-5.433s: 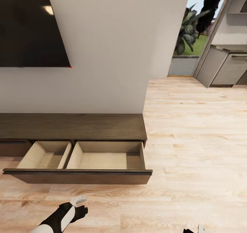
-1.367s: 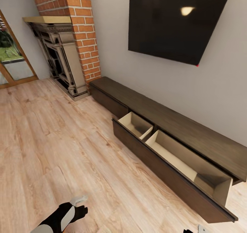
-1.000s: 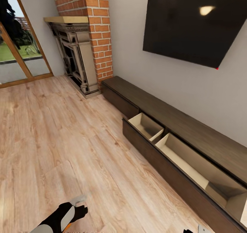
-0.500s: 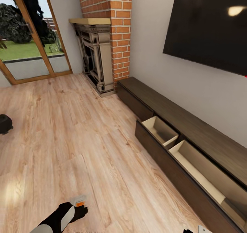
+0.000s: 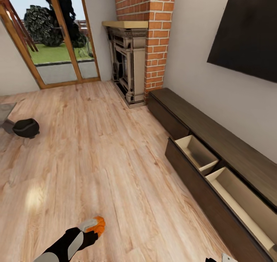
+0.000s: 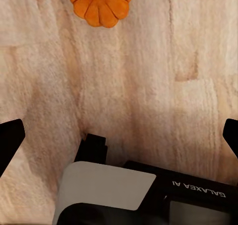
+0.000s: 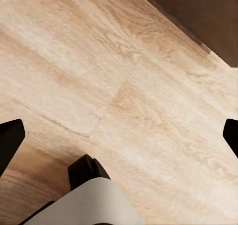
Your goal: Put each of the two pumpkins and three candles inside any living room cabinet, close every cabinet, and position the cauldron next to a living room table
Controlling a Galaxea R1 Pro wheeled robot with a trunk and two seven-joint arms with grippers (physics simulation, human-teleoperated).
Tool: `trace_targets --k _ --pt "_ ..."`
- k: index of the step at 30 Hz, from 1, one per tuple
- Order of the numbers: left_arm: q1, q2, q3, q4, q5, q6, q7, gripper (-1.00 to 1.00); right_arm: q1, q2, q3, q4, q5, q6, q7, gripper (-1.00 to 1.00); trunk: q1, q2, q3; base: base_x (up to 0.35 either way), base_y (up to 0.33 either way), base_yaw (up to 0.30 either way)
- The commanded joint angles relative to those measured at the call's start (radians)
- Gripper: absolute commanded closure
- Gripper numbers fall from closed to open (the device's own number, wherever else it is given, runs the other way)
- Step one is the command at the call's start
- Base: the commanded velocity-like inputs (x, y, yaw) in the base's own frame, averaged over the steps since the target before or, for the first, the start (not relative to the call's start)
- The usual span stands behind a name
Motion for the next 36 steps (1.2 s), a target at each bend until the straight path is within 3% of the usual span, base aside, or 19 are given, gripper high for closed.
trace_targets --k 1,16,36 --pt "0.000 0.000 0.000 0.000 0.000 0.000 0.000 -1.00 0.000 0.000 0.000 0.000 0.000 0.000 0.000 -1.00 0.000 0.000 0.000 0.000 0.000 0.292" --pt "-0.001 0.003 0.000 0.000 0.003 0.000 0.000 -1.00 0.000 0.000 0.000 0.000 0.000 0.000 0.000 -1.00 0.000 0.000 0.001 0.000 0.000 0.291" --pt "-0.003 0.004 0.002 0.000 0.005 0.001 0.001 -1.00 0.000 0.000 0.000 0.000 0.001 -0.001 0.000 -1.00 0.000 0.000 0.023 0.042 0.000 0.223"
